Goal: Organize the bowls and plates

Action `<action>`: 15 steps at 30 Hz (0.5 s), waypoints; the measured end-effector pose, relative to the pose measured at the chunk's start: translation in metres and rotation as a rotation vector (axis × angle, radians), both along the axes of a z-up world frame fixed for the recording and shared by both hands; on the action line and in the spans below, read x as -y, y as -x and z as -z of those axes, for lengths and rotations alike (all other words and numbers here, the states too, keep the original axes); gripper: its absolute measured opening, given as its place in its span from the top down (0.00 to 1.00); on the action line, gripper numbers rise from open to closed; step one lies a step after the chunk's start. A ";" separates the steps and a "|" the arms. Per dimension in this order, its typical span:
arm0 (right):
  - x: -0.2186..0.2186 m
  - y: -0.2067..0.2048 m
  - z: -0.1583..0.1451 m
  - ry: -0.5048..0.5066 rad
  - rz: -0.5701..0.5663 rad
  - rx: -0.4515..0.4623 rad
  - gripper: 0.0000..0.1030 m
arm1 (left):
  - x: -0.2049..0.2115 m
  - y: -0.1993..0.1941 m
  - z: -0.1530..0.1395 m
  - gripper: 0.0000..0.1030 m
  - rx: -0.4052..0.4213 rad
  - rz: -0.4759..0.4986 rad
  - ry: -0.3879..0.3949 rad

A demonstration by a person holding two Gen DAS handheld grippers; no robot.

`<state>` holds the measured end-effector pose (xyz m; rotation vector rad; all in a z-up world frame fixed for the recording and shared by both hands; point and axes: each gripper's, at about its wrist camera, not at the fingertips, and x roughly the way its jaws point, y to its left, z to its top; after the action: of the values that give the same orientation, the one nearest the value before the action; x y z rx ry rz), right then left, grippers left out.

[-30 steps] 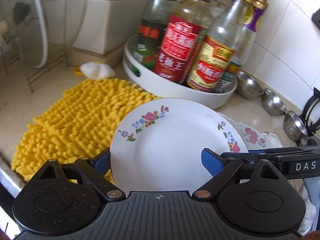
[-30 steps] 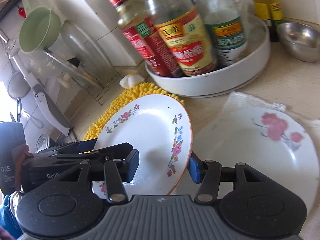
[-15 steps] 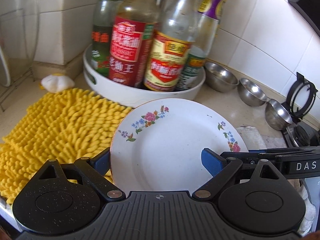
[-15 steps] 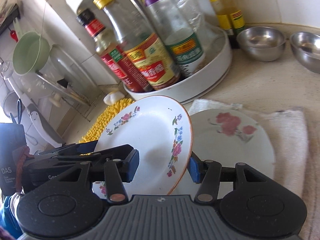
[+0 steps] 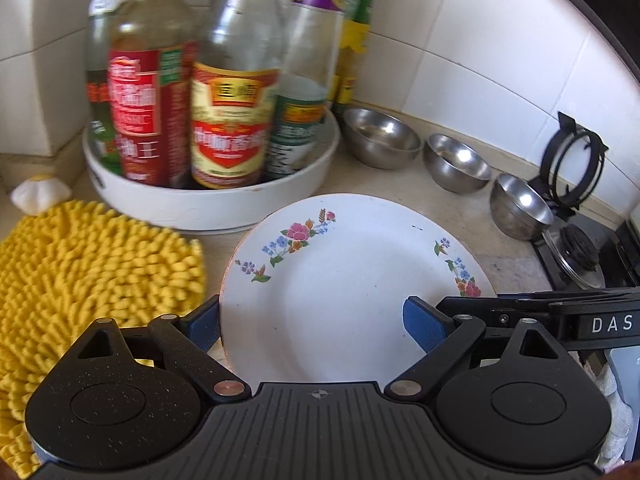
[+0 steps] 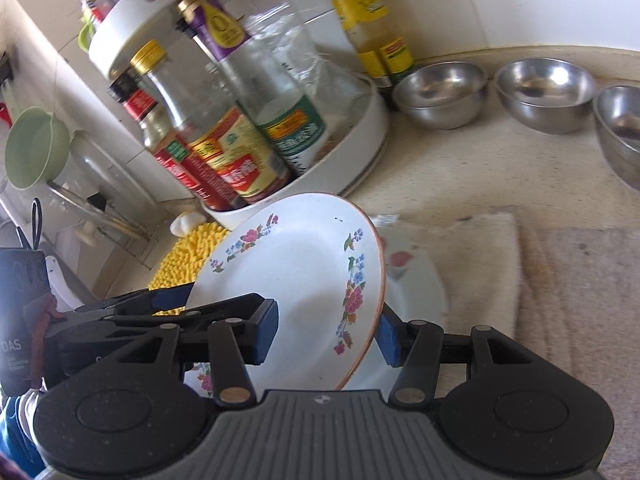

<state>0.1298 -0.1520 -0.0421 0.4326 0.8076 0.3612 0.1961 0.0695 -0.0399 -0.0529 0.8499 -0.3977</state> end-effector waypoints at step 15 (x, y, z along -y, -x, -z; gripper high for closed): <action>0.027 0.007 0.010 -0.001 0.041 -0.035 0.45 | 0.034 -0.008 0.005 0.07 -0.017 0.068 -0.010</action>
<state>0.1227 -0.1786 -0.0517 0.4568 0.8319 0.3162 0.2037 0.0353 -0.0446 -0.0183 0.8716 -0.4573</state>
